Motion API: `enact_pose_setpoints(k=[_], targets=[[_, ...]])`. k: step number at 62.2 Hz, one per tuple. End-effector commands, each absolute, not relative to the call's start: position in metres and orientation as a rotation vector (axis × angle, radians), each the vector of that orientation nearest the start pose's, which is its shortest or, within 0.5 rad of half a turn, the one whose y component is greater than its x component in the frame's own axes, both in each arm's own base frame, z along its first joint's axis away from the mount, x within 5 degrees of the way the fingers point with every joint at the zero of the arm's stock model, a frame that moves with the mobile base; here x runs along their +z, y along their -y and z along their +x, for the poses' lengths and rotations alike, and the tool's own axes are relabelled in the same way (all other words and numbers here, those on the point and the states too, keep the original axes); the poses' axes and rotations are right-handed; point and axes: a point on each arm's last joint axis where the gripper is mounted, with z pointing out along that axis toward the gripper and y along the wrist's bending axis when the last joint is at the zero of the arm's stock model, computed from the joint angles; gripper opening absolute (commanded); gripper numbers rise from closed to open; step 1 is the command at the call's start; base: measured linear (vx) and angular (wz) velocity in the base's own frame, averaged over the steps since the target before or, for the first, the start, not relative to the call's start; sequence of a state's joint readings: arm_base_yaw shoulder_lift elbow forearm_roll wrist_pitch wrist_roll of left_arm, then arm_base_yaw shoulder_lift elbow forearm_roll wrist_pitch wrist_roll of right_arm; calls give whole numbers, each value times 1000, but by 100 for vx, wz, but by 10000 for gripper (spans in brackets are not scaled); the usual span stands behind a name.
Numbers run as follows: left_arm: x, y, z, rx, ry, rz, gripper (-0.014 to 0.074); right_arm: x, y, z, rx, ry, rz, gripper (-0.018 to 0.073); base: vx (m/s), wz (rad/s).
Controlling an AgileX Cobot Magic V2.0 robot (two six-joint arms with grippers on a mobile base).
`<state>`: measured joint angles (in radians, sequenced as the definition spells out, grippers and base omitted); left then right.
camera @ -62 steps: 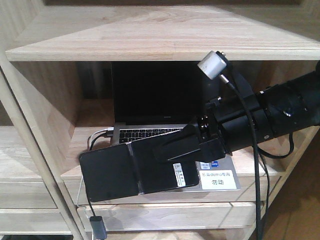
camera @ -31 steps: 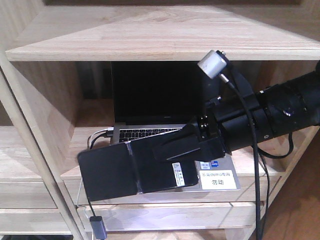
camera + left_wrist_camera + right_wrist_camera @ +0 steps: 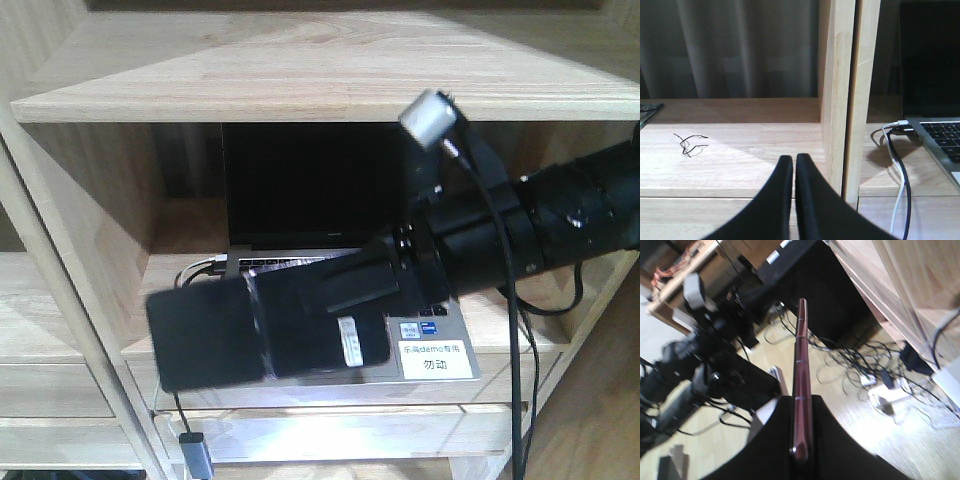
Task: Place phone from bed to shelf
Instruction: 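Raise the right gripper and lower the phone onto the upper shelf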
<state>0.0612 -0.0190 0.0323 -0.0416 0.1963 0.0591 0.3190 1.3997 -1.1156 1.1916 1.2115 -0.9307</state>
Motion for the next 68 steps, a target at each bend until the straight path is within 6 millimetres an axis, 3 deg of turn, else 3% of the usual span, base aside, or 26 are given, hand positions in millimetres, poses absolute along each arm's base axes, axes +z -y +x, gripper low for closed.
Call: enact_pose_setpoints(k=[1,15,27,34,49,68], targets=[[190,-3,56,49,-1622,-38,1,382,-161,216,1508,-1909,-995,-2,0,0],[190,-3,56,49,-1622,-38,1,440,-161,217,1423,-1720,-1028,-2,0,0],[190,-3,56,49,-1622,-38,1,496,-157,217,1282,-1552,-959,-2,0,0],[190,-3,56,49,-1622,-38,1,519,-156,222,1210,-1484,-921,-2,0,0],[190,-3,56,49,-1622,-38,1,541,-167,259,1172,-1447,-917,-2,0,0],[190,-3,56,49,-1622,-38,1,534,-187,326,1173,-1435,-844,-2,0,0]])
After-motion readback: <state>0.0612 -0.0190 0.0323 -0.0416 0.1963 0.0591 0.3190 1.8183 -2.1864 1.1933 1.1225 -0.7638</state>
